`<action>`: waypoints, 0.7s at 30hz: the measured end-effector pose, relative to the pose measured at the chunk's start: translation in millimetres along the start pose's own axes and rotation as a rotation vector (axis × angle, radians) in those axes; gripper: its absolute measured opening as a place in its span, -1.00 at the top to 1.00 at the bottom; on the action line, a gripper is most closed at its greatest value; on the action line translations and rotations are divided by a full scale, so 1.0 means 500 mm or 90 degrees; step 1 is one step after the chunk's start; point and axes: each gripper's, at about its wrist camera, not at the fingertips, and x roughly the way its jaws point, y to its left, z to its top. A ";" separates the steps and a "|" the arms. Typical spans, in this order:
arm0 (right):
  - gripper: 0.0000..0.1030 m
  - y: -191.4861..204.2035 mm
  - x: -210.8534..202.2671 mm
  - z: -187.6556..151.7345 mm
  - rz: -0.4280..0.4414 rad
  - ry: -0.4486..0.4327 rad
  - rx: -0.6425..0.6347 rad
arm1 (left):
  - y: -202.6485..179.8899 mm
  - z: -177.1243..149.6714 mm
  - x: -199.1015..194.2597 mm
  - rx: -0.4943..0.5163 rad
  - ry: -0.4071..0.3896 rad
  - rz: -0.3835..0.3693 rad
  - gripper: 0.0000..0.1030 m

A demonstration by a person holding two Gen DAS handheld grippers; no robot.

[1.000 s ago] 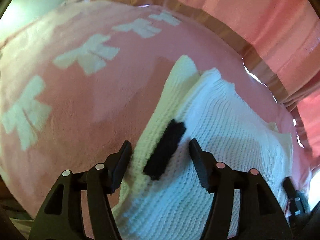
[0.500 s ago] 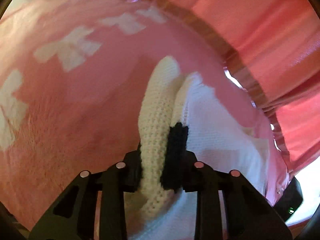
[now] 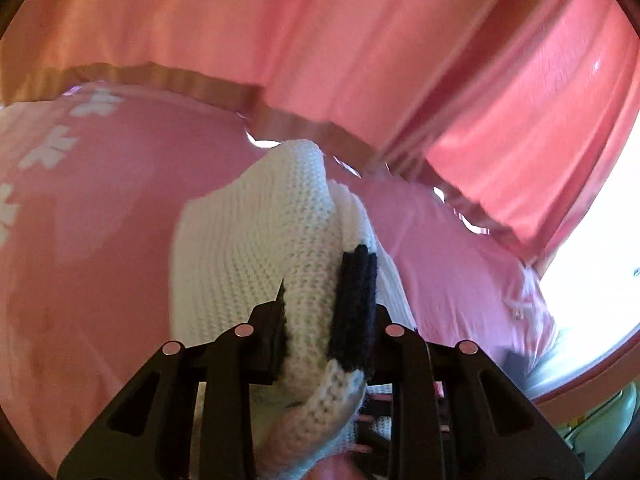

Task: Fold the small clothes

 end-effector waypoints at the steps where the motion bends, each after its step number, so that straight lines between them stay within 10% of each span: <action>1: 0.90 -0.027 -0.023 -0.010 -0.007 -0.005 0.016 | -0.018 -0.013 0.023 0.010 0.012 0.004 0.51; 8: 0.65 -0.182 -0.101 -0.059 -0.008 -0.040 0.164 | -0.090 -0.105 0.132 0.069 0.038 0.082 0.34; 13: 0.07 -0.188 -0.122 -0.026 0.060 -0.054 0.165 | -0.123 -0.154 0.017 0.127 -0.057 0.102 -0.50; 21: -0.29 -0.132 -0.077 0.045 0.144 0.012 0.111 | -0.078 -0.232 -0.020 0.138 -0.059 0.135 -0.50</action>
